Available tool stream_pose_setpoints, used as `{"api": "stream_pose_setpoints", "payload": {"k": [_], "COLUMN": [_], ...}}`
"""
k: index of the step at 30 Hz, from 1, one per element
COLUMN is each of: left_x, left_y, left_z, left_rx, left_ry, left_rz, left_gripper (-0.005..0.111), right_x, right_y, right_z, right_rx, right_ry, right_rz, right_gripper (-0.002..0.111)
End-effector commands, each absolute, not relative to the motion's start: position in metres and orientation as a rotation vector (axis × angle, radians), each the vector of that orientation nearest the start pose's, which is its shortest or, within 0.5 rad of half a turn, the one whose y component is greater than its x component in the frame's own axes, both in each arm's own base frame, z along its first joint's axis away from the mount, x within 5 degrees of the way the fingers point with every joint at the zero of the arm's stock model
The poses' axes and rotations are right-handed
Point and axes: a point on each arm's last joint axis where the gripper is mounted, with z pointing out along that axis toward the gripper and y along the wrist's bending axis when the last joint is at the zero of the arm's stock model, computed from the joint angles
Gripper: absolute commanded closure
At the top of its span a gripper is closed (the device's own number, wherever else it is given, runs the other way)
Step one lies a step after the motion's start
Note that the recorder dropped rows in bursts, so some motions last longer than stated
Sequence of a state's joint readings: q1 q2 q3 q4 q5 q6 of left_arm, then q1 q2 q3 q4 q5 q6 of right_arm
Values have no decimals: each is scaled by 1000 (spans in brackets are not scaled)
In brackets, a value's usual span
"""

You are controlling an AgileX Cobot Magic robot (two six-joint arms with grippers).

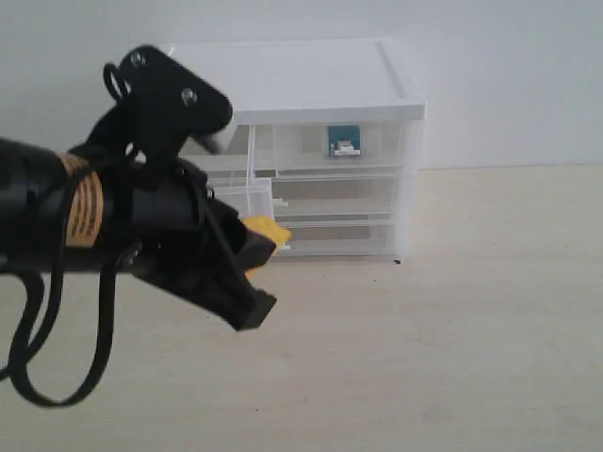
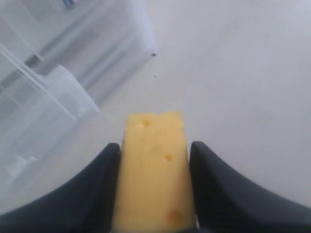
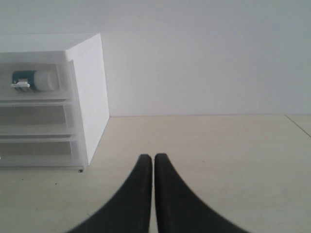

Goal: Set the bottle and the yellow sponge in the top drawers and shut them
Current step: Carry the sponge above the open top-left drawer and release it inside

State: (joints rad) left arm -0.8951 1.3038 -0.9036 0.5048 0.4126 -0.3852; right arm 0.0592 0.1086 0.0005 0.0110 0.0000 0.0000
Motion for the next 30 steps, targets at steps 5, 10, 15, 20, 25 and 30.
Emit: {"api": "stream_pose_setpoints", "payload": {"k": [5, 10, 15, 20, 25, 30], "left_x": [237, 267, 296, 311, 315, 316], "left_y": [-165, -152, -160, -169, -171, -172], "left_z": [349, 334, 308, 285, 276, 281], "left_rx": [722, 625, 616, 687, 724, 744], "left_ry": [1972, 2005, 1993, 2014, 2022, 1995], "left_rz": [-58, -40, -99, -62, -35, -19], "left_gripper": [103, 103, 103, 103, 103, 103], "right_x": [65, 65, 65, 65, 65, 65], "right_y": [3, 3, 3, 3, 3, 3], "right_z": [207, 207, 207, 207, 207, 207], "right_rx": [-34, -34, -34, -34, -34, -34], "right_ry": [1587, 1587, 1587, 1587, 1587, 1587], "right_rz": [44, 44, 44, 44, 44, 44], "right_gripper": [108, 108, 108, 108, 108, 108]}}
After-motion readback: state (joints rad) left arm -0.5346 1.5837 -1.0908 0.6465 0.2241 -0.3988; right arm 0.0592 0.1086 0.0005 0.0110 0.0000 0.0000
